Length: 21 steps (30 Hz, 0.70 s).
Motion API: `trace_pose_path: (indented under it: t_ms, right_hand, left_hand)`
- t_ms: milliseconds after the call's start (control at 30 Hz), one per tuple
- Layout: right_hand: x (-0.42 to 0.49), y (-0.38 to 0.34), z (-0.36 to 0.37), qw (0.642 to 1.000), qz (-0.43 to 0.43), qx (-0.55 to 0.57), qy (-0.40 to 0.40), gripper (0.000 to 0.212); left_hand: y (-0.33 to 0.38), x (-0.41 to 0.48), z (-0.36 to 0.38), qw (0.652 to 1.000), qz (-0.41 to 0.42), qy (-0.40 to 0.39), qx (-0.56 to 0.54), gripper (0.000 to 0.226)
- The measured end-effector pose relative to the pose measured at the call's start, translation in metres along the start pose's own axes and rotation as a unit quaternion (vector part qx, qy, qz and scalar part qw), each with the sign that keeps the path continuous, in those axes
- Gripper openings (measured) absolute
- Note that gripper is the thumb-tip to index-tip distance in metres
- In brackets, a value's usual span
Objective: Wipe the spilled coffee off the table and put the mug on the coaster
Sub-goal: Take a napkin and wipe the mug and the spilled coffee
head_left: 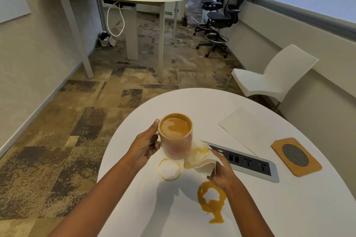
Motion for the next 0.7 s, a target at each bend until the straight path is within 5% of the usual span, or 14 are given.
trace_pose_path:
  t_ms: [267,533,700]
  right_hand:
    - [0.015,-0.006,0.004,0.995,-0.097,0.002,0.035,0.035]
    - [0.013,0.038,0.048,0.985,0.026,0.095,-0.141,0.051]
    - [0.009,0.041,0.036,0.987,0.036,0.104,-0.12,0.046]
  left_hand:
    - [0.005,-0.002,-0.003,1.0,0.004,-0.001,0.029,0.024]
    - [-0.002,-0.005,0.006,1.0,-0.008,-0.009,0.023,0.025]
    - [-0.004,-0.001,0.003,1.0,-0.009,-0.005,0.029,0.022]
Point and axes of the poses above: each hand's wrist, its own x-axis towards the middle knuckle, its own z-axis out of the palm, y = z × x, the point moved 3 cm from there along x, towards the middle knuckle, and after that the axes turned 3 degrees about -z, right-handed, at the moved point
